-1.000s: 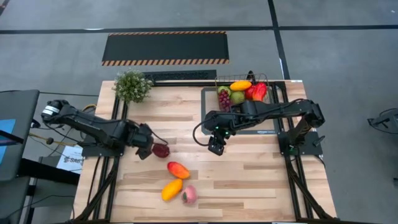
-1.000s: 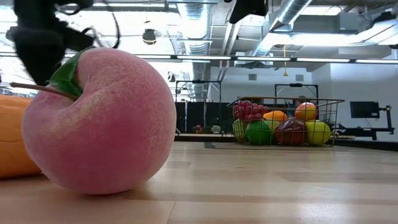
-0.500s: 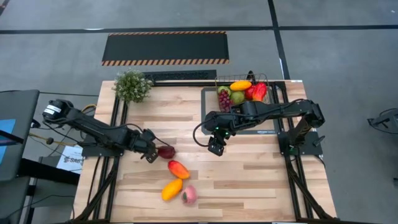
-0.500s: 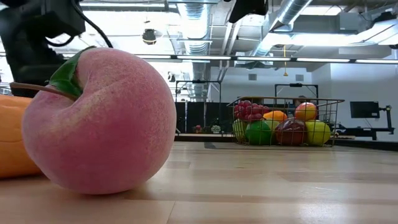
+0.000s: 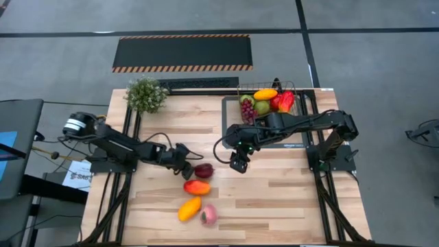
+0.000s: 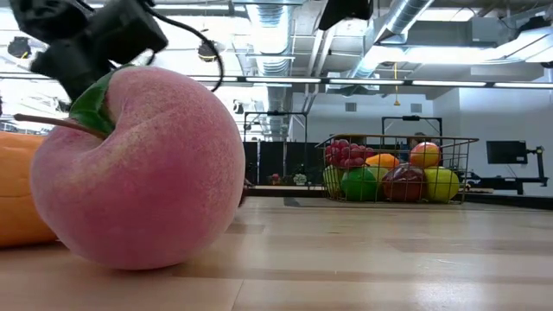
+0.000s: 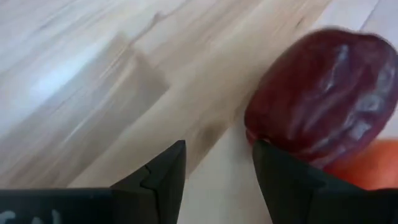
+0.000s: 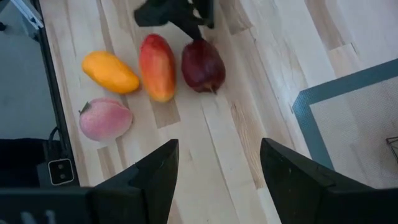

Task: Build produce basket
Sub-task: Put the dark red apple into the gold wire basket

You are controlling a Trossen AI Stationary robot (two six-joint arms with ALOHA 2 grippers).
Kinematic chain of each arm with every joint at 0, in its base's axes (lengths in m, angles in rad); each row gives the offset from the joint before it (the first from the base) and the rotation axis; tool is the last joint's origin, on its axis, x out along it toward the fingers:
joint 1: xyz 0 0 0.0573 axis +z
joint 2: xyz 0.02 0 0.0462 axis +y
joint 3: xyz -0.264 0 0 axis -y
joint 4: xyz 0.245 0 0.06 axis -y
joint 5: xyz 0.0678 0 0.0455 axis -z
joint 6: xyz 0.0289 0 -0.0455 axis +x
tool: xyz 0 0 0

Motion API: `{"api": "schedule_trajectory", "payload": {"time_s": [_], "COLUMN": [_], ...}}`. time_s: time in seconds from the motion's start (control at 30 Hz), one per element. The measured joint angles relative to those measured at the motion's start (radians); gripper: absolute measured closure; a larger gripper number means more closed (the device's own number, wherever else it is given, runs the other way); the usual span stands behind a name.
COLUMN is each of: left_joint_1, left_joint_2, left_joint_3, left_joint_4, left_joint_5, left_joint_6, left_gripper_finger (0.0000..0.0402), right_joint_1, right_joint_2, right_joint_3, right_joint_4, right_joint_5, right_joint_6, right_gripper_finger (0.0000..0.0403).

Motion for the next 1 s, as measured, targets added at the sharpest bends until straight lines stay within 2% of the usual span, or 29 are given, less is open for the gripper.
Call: {"api": "schedule_trajectory", "payload": {"time_s": [0.1, 0.27, 0.47, 0.57, 0.67, 0.83, 1.0], "left_joint_1": [0.031, 0.072, 0.098, 0.120, 0.141, 0.160, 0.163], "left_joint_2": [0.095, 0.225, 0.252, 0.242, 0.210, 0.126, -0.013], "left_joint_3": [0.048, 0.176, 0.307, 0.375, 0.448, 0.508, 0.520], "left_joint_4": [0.078, 0.089, 0.065, -0.077, -0.292, -0.547, -0.689], "left_joint_5": [0.038, 0.129, 0.140, 0.137, 0.096, -0.020, -0.028], "left_joint_6": [0.032, 0.123, 0.239, 0.290, 0.378, 0.451, 0.439], "left_gripper_finger": [0.0230, 0.0230, 0.0230, 0.0225, 0.0203, 0.0126, 0.0060], "right_joint_1": [0.012, 0.032, 0.042, 0.047, 0.058, 0.068, 0.065], "right_joint_2": [-0.003, -0.001, 0.000, 0.000, -0.001, -0.001, 0.000], "right_joint_3": [-0.022, -0.122, -0.248, -0.279, -0.314, -0.354, -0.416], "right_joint_4": [0.016, 0.086, 0.274, 0.326, 0.365, 0.400, 0.512], "right_joint_5": [0.026, 0.075, 0.032, 0.018, 0.017, 0.017, 0.046], "right_joint_6": [-0.014, -0.045, -0.077, -0.077, -0.077, -0.063, 0.044], "right_gripper_finger": [0.0158, 0.0158, 0.0153, 0.0134, 0.0103, 0.0050, 0.0030]}}
